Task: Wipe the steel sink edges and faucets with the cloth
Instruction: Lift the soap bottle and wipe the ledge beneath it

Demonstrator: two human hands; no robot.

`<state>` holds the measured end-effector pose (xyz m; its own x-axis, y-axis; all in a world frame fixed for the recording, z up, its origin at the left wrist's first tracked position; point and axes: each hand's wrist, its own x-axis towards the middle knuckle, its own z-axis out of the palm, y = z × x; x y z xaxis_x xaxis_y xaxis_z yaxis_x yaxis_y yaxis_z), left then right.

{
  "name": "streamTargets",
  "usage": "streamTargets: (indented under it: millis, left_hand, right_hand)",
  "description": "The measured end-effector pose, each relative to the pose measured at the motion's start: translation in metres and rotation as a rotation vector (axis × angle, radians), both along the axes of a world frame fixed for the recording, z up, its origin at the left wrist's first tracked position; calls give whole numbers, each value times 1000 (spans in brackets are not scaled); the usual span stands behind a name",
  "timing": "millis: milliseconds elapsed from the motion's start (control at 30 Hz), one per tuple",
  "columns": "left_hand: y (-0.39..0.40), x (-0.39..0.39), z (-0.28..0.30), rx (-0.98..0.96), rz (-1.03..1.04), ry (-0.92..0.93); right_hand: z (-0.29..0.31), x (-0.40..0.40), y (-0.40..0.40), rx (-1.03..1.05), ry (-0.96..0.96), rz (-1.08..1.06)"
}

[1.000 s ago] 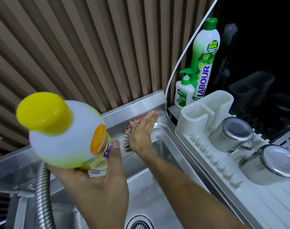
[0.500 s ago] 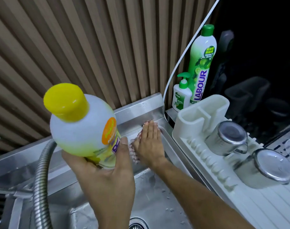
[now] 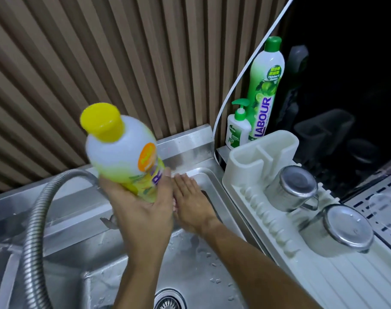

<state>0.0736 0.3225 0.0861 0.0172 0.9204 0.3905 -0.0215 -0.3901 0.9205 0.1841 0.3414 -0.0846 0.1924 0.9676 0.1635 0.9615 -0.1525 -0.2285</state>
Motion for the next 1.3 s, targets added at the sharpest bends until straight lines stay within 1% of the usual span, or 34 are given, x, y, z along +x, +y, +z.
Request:
streamTargets:
  millis: [33, 67, 100, 133, 200, 233, 333, 367, 433, 533, 600, 667, 733, 800, 867, 933, 1000, 1067, 1133, 1200, 1233, 1300]
  left_hand:
    - [1, 3, 1, 5, -6, 8]
    - [8, 4, -1, 42, -19, 43]
    - [15, 5, 1, 61, -32, 92]
    - [20, 11, 4, 45, -46, 146]
    - [33, 24, 2, 35, -90, 169]
    - [39, 27, 0, 35, -121, 179]
    - [53, 34, -4, 19, -163, 217]
    - [56, 39, -8, -4, -166, 217]
    - [60, 50, -18, -48, -167, 204]
    - [60, 67, -29, -121, -233, 186]
    - [57, 79, -32, -121, -282, 213]
    - [56, 87, -33, -102, -307, 260]
    - [59, 89, -34, -93, -340, 272]
    - [61, 85, -35, -103, -376, 257]
    - [62, 84, -35, -124, -401, 296]
    - [65, 82, -39, -173, -421, 327]
    - [66, 80, -35, -224, -469, 399]
    - [61, 69, -31, -330, -462, 464]
    - [42, 48, -36, -399, -365, 420]
    - [18, 21, -55, -495, -245, 326]
    - [6, 7, -69, -599, -220, 253]
    - [-13, -17, -97, -914, -244, 94]
  right_hand:
    - [-8, 2, 0, -26, -27, 29]
    - [-11, 6, -3, -34, -38, 3]
    - [-11, 3, -4, 16, -84, -69]
    - [-7, 3, -6, 19, -154, -123]
    - [2, 5, -10, -81, -91, -229]
    - [2, 4, -10, -94, -109, -261]
    - [12, -1, -20, -158, -193, -224]
    - [14, -2, -27, -162, -190, -216]
    - [16, -4, -41, -182, -151, -272]
    - [5, -14, -63, -84, -156, -293]
    - [1, -19, -77, -6, -83, -290]
    - [2, -19, -90, 127, -53, -296]
    - [7, -21, -99, 171, -12, -282]
    - [9, -22, -105, 168, 15, -260]
    - [8, -21, -108, 111, 119, -233]
    - [6, -20, -112, 95, 283, -200]
    - [13, -15, -113, 133, 466, -165]
    - [24, -11, -117, 196, 602, -165]
    - [40, -11, -119, 286, 766, -239]
    - [57, -15, -118, 302, 985, -330]
    - [61, -18, -117, 299, 1089, -346]
    - [62, -24, -115, 289, 1304, -408]
